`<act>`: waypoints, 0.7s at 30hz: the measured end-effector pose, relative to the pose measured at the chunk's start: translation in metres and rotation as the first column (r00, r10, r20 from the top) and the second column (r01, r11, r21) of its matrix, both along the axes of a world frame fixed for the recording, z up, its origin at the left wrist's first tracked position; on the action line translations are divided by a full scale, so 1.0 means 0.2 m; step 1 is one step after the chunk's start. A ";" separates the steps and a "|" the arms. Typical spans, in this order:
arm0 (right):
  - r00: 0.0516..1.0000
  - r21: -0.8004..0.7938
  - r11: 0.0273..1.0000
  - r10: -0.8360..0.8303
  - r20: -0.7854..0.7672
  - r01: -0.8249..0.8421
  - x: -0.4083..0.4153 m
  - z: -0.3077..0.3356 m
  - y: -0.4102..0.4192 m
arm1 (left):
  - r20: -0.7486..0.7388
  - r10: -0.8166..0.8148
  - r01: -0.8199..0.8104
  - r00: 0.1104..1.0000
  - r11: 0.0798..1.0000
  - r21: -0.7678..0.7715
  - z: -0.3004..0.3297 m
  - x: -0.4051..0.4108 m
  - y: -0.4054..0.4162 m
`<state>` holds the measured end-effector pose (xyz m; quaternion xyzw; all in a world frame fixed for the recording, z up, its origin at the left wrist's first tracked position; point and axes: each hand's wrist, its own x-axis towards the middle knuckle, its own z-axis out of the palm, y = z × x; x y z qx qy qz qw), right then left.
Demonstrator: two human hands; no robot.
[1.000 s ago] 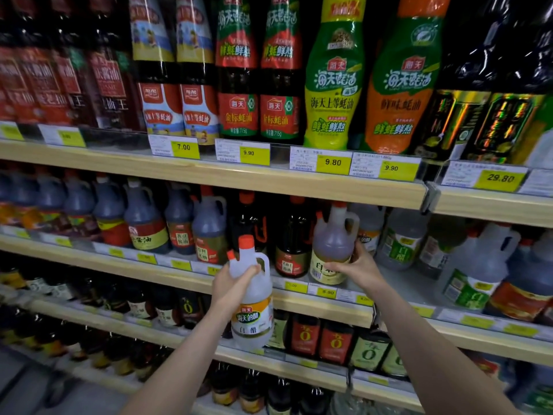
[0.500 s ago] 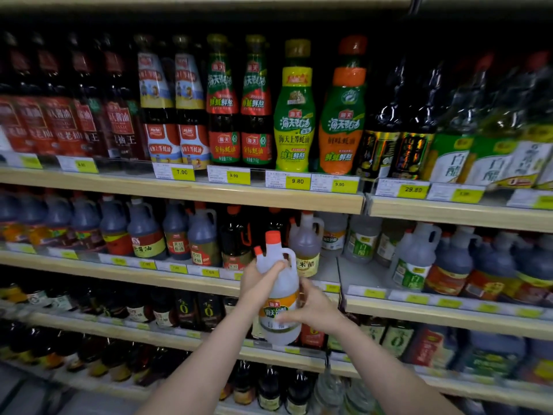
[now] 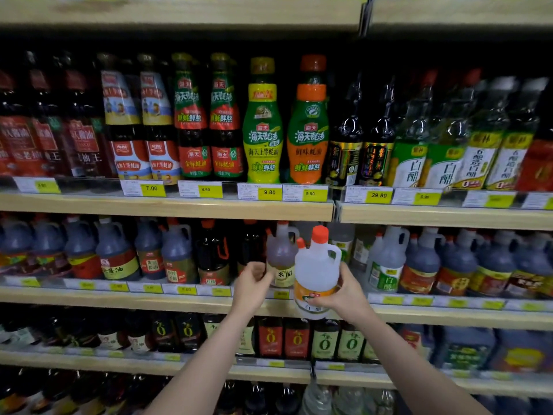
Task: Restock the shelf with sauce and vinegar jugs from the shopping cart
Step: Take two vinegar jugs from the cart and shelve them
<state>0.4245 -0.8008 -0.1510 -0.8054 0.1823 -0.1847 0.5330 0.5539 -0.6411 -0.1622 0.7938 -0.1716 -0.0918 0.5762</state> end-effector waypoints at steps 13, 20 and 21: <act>0.993 -0.074 0.992 -0.096 0.068 0.101 0.40 -0.30 -0.36 | 0.258 -0.023 -0.070 0.966 0.936 0.344 -0.45 0.34 -0.23; 0.998 0.147 0.988 -0.055 0.027 0.050 0.54 -0.36 -0.47 | 0.367 0.041 -0.170 0.929 0.931 0.324 -0.51 0.37 -0.26; 0.999 0.148 0.988 -0.038 0.025 0.034 0.54 -0.36 -0.48 | 0.380 0.052 -0.178 0.923 0.936 0.304 -0.51 0.37 -0.26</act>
